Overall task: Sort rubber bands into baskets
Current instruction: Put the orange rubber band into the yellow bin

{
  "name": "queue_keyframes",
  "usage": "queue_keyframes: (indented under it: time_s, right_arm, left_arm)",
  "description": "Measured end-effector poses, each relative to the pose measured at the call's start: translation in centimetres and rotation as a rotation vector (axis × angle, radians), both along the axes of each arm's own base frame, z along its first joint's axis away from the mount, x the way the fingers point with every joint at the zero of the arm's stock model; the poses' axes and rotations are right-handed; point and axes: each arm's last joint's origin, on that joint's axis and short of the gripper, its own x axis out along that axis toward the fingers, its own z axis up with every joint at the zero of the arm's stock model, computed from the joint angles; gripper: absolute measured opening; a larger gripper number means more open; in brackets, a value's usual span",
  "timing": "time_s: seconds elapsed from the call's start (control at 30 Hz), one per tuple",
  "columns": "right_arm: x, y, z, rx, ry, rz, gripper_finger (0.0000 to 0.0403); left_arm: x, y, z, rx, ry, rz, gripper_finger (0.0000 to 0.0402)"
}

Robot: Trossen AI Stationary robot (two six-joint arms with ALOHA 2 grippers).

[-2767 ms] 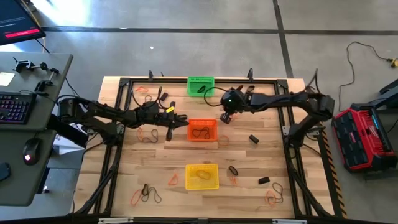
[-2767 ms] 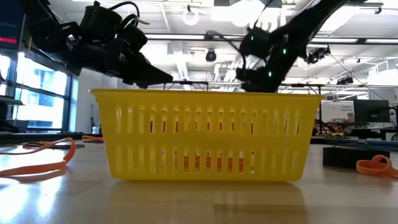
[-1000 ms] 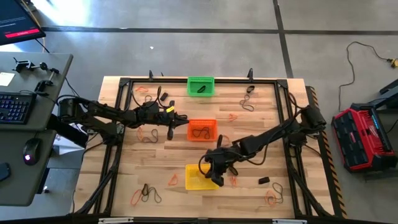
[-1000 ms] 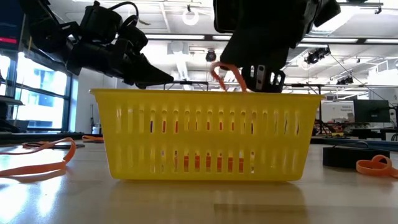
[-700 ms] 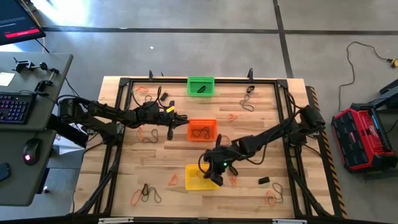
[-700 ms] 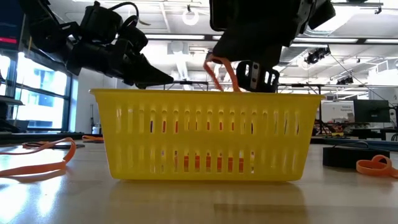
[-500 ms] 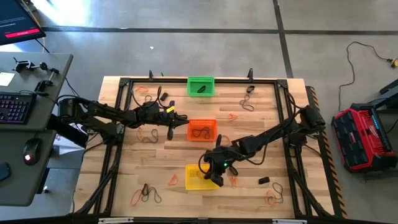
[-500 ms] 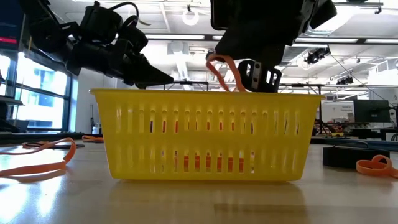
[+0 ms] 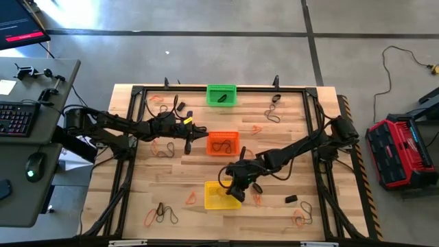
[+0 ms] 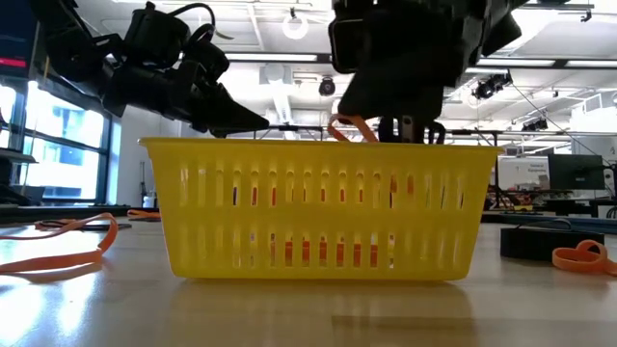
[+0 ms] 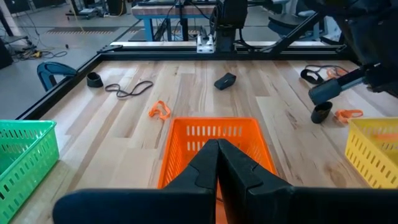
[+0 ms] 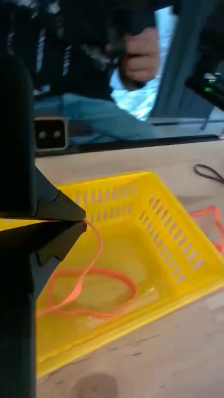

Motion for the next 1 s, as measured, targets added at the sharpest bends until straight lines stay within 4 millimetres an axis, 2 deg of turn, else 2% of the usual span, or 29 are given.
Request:
queue_keyframes:
  time_s: [0.33,0.47,0.73,0.83,1.0]
  right_arm:
    - [0.4,1.7,1.7,0.192,0.119,-0.207,0.0000]
    - [0.7,1.9,3.2,0.132,0.204,-0.297,0.0000]
    - [0.4,2.7,7.6,-0.005,0.311,-0.561,0.0000]
    - [0.2,3.1,7.7,0.037,0.341,-0.634,0.0000]
    - [1.4,4.3,4.9,0.086,0.402,-0.642,0.0000]
  left_arm:
    - [0.0,0.0,0.0,0.002,0.000,0.003,0.0000]
    - [0.0,0.0,0.0,0.001,0.000,0.004,0.0000]
    - [0.0,0.0,0.0,-0.047,-0.002,0.017,0.0000]
    - [0.0,0.0,0.0,-0.048,-0.002,0.017,0.0000]
    - [0.0,0.1,0.0,-0.044,-0.001,0.034,0.0000]
